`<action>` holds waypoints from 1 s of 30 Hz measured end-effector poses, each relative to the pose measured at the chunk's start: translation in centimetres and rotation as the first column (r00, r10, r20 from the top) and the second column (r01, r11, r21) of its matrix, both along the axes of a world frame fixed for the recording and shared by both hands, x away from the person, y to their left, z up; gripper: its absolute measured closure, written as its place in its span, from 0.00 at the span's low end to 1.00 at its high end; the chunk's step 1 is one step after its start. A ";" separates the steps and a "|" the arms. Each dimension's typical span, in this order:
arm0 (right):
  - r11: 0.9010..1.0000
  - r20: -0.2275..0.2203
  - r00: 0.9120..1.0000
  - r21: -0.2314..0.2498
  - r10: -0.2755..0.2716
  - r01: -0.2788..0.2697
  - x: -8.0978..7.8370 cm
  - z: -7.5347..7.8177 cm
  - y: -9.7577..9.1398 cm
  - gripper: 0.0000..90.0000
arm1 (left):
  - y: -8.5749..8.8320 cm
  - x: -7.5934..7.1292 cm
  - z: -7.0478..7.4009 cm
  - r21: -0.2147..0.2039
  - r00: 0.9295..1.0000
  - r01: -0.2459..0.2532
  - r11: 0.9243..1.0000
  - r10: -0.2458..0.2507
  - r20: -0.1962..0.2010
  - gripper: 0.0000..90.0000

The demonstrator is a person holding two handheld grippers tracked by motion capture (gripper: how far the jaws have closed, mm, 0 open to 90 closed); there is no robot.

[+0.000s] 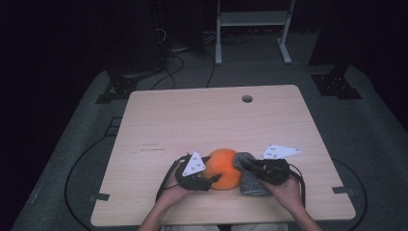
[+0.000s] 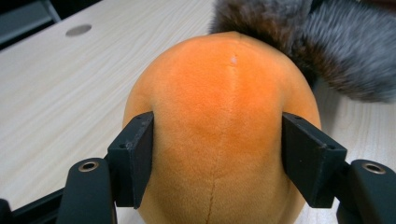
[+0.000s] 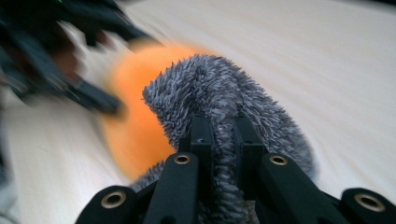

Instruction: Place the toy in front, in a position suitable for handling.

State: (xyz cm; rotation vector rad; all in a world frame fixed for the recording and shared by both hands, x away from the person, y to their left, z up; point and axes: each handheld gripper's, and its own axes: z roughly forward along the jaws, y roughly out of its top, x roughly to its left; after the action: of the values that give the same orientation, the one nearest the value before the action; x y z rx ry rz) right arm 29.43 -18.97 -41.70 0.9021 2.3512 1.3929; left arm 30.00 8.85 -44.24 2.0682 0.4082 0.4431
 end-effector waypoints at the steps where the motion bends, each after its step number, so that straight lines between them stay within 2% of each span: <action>1: 1.000 0.017 1.000 -0.012 0.013 -0.013 -0.1 0.3 0.5 0.90 | -0.1 -0.1 0.1 0.000 1.000 0.001 1.000 -0.001 0.010 0.33; 3: 0.998 0.028 0.999 -0.060 0.020 -0.019 0.0 -0.2 1.1 0.90 | 0.1 0.1 0.3 -0.026 1.000 -0.015 1.000 0.015 -0.013 0.22; 5: 0.999 0.009 1.000 -0.043 0.007 -0.007 0.2 -0.9 0.6 0.90 | 0.5 0.6 0.3 -0.047 0.996 -0.064 0.997 0.061 -0.066 0.10; 6: 0.999 0.000 1.000 -0.039 0.003 -0.003 0.3 -1.0 0.4 0.90 | 0.7 0.9 0.1 -0.069 0.992 -0.069 0.995 0.061 -0.114 0.08; 7: 0.999 -0.002 1.000 -0.047 0.002 -0.002 0.3 -0.9 0.3 0.90 | 0.8 1.2 -0.1 -0.086 0.985 -0.064 0.994 0.049 -0.165 0.09; 8: 0.998 0.005 1.000 -0.060 0.001 0.000 0.3 -0.8 0.3 0.90 | 0.9 1.4 -0.3 -0.099 0.981 -0.061 0.993 0.042 -0.191 0.16; 9: 0.998 0.015 1.000 -0.066 -0.007 0.008 0.1 -0.5 0.3 0.90 | 0.8 1.2 -0.4 -0.100 0.984 -0.061 0.993 0.043 -0.173 0.21; 11: 0.998 0.052 0.999 -0.058 0.004 -0.001 -0.5 0.4 0.6 0.90 | 0.5 0.5 0.2 -0.064 0.997 -0.038 0.997 0.034 -0.072 0.34; 12: 0.999 0.071 0.997 -0.053 0.011 -0.008 -0.9 0.8 0.9 0.90 | 0.2 0.1 0.6 -0.051 0.999 -0.032 0.998 0.031 -0.024 0.38; 13: 0.998 0.089 0.996 -0.052 0.021 -0.017 -1.2 1.3 1.2 0.90 | -0.1 -0.3 0.9 -0.038 0.999 -0.025 0.999 0.027 0.030 0.40; 14: 0.998 0.104 0.994 -0.056 0.029 -0.024 -1.4 1.6 1.4 0.90 | -0.4 -0.7 1.2 -0.026 0.998 -0.022 0.999 0.024 0.066 0.41; 15: 0.998 0.114 0.993 -0.057 0.037 -0.030 -1.5 1.7 1.5 0.90 | -0.5 -0.9 1.4 -0.014 0.997 -0.015 1.000 0.016 0.078 0.40; 16: 0.998 0.112 0.993 -0.059 0.040 -0.034 -1.4 1.6 1.5 0.90 | -0.5 -0.9 1.4 -0.014 0.998 -0.004 1.000 0.005 0.070 0.39; 18: 0.998 0.075 0.997 -0.051 0.035 -0.031 -0.9 0.8 0.9 0.90 | -0.2 -0.5 0.9 -0.049 1.000 -0.023 0.999 0.024 0.018 0.28; 19: 0.998 0.052 0.998 -0.057 0.026 -0.023 -0.5 0.1 0.6 0.90 | 0.0 0.0 0.6 -0.070 0.998 -0.052 0.996 0.049 -0.042 0.19; 20: 0.998 0.029 0.999 -0.067 0.019 -0.017 -0.3 -0.5 0.5 0.90 | 0.2 0.6 0.5 -0.083 0.991 -0.089 0.993 0.080 -0.105 0.12; 21: 0.998 0.015 1.000 -0.064 0.018 -0.017 -0.1 -0.8 0.4 0.90 | 0.4 1.2 0.2 -0.100 0.982 -0.105 0.989 0.087 -0.169 0.09; 22: 0.999 0.006 1.000 -0.052 0.018 -0.017 0.0 -0.9 0.3 0.90 | 0.6 1.6 -0.1 -0.128 0.971 -0.108 0.986 0.077 -0.227 0.12; 23: 0.997 0.014 1.000 -0.070 0.015 -0.014 0.0 -0.5 0.3 0.90 | 0.6 1.6 -0.2 -0.124 0.973 -0.110 0.986 0.082 -0.215 0.18; 24: 0.996 0.024 1.000 -0.084 0.011 -0.008 -0.1 -0.1 0.4 0.90 | 0.6 1.3 0.0 -0.110 0.983 -0.102 0.989 0.084 -0.163 0.25; 26: 0.997 0.065 0.998 -0.071 0.022 -0.017 -0.9 1.1 0.3 0.90 | 0.2 0.6 0.5 -0.082 0.995 -0.085 0.993 0.080 -0.062 0.34; 27: 0.998 0.091 0.996 -0.066 0.024 -0.018 -1.4 1.9 0.3 0.90 | -0.2 0.1 0.8 -0.062 0.997 -0.075 0.995 0.075 -0.003 0.36; 28: 0.998 0.119 0.992 -0.064 0.031 -0.024 -1.9 2.7 0.5 0.90 | -0.8 -0.5 0.9 -0.039 0.996 -0.063 0.997 0.065 0.056 0.37; 29: 0.998 0.134 0.990 -0.054 0.043 -0.036 -2.1 3.3 0.7 0.90 | -1.3 -0.9 1.0 -0.010 0.994 -0.046 0.999 0.047 0.095 0.37; 30: 0.998 0.143 0.988 -0.046 0.054 -0.048 -2.2 3.5 1.0 0.90 | -1.6 -1.3 1.1 0.005 0.993 -0.021 1.000 0.020 0.112 0.36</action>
State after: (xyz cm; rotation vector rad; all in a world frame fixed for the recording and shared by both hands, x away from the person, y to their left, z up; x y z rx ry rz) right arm 27.24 -17.96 -38.19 0.7092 2.3005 1.3728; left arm 28.74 7.24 -43.12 2.0359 0.3619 0.5712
